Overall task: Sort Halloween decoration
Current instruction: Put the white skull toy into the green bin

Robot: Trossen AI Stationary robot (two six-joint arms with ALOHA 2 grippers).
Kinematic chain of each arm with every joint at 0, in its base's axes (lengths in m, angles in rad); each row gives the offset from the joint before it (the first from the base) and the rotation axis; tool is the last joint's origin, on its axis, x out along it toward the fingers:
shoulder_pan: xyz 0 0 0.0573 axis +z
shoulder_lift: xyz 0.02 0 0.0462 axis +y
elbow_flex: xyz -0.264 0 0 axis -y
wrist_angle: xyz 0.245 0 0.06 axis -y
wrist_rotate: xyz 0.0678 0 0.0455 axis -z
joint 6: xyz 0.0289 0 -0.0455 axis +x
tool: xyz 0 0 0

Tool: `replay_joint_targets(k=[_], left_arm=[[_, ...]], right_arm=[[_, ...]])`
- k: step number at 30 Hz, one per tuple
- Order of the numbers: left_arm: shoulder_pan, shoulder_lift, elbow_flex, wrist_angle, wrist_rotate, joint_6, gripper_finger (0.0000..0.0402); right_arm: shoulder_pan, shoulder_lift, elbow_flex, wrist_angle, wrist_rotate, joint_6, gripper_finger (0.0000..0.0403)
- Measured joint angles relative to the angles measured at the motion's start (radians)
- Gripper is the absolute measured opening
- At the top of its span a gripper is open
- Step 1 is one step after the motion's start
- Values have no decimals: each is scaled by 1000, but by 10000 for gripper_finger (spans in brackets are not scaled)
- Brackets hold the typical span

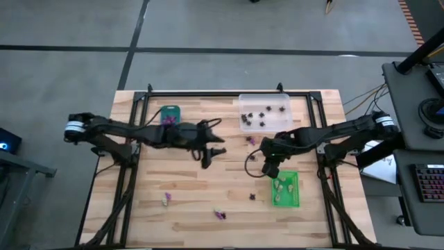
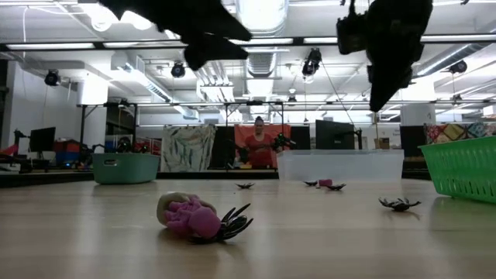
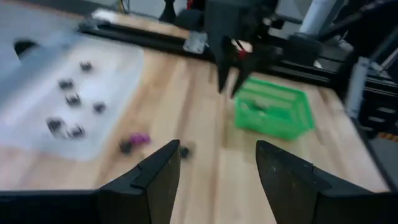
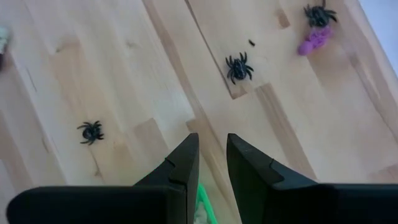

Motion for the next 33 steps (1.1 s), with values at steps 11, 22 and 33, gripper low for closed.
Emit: replay_joint_targets(k=[11, 22, 33], left_arm=[[-69, -217, -56, -286, -2, -185, 192], [-165, -213, 32, -901, 10, -531, 192], [-424, -136, 53, -1056, 207, -662, 192]], right_arm=[[8, 202, 196, -167, -2, -128, 73], [16, 275, 251, -181, -1, -243, 73], [16, 271, 249, -177, -1, -301, 73]])
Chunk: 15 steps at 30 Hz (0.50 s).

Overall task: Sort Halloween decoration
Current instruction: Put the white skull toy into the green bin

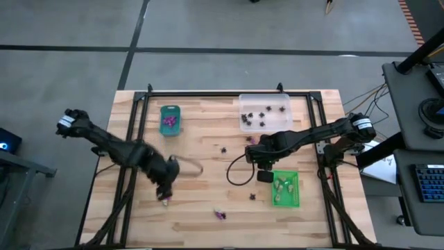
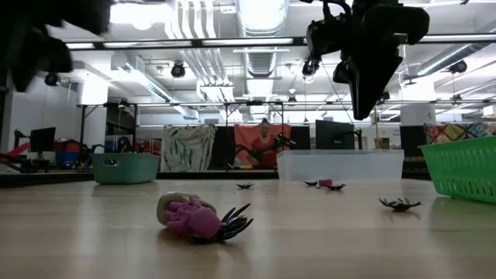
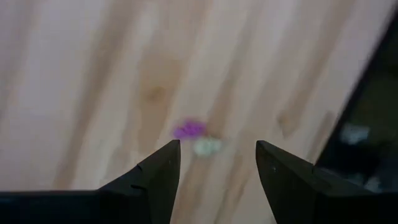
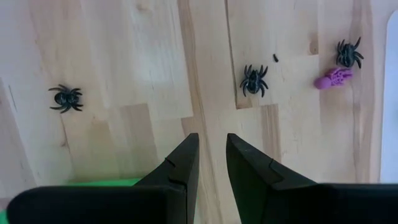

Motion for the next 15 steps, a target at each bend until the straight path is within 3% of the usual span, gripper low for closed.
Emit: replay_joint_targets(k=[2, 10, 15], left_arm=[[-95, 10, 5, 22, -33, -31, 192], [-439, 118, 52, 66, -356, -305, 192], [-514, 246, 84, 60, -380, -385, 192]], right_arm=[[0, 0, 0, 0, 0, 1, 73], [0, -1, 0, 6, 0, -20, 73], [0, -1, 0, 30, 0, -20, 73]])
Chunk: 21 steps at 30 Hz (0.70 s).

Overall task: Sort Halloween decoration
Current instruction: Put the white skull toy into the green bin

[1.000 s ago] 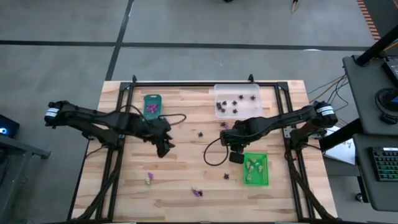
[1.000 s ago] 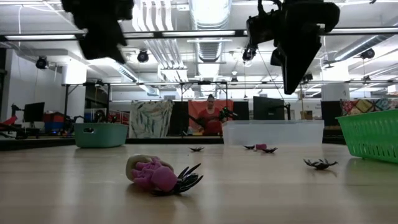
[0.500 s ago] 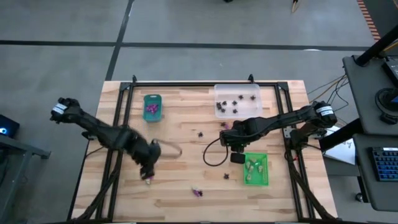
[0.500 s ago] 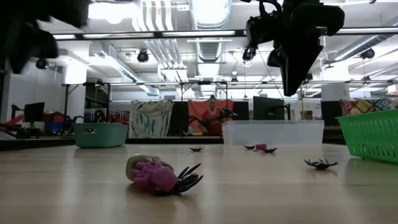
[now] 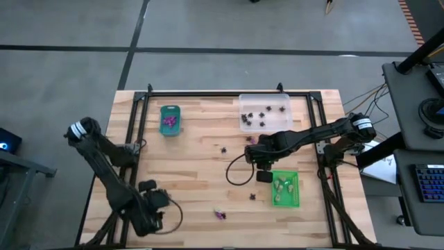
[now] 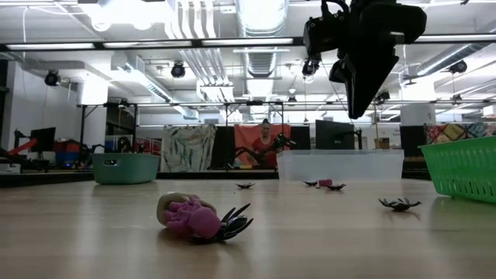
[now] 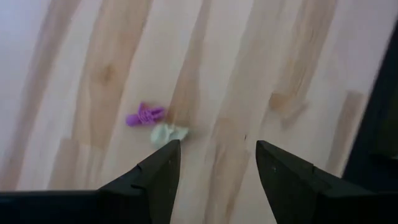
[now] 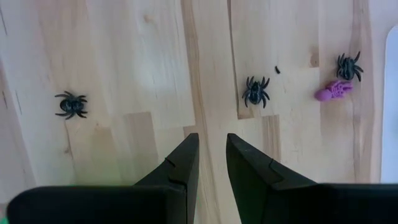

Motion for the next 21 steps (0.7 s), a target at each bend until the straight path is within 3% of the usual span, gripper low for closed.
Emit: replay_joint_targets(k=[10, 21], left_arm=[[-17, 234, 121, -199, 13, 102, 206], [-17, 239, 55, -101, 13, 107, 207]], right_arm=[[0, 0, 0, 19, 0, -2, 73], [0, 0, 0, 19, 0, -13, 73]])
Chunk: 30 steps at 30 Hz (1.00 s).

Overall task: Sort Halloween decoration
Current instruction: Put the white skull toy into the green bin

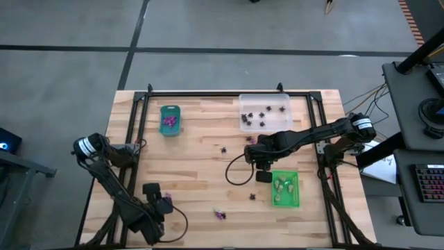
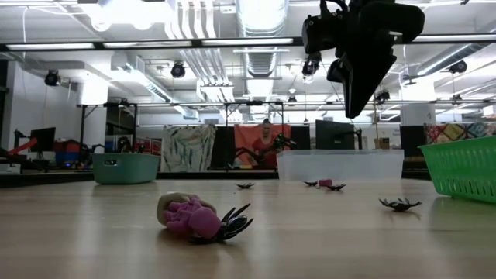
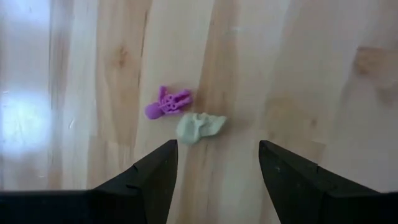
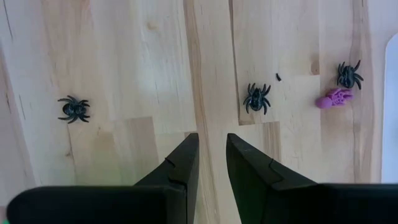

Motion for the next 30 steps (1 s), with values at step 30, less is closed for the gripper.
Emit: replay_joint_targets(k=[30], left_arm=[[0, -4, -167, 184, -49, 14, 154]], right_arm=[[0, 0, 0, 11, 0, 0, 73]])
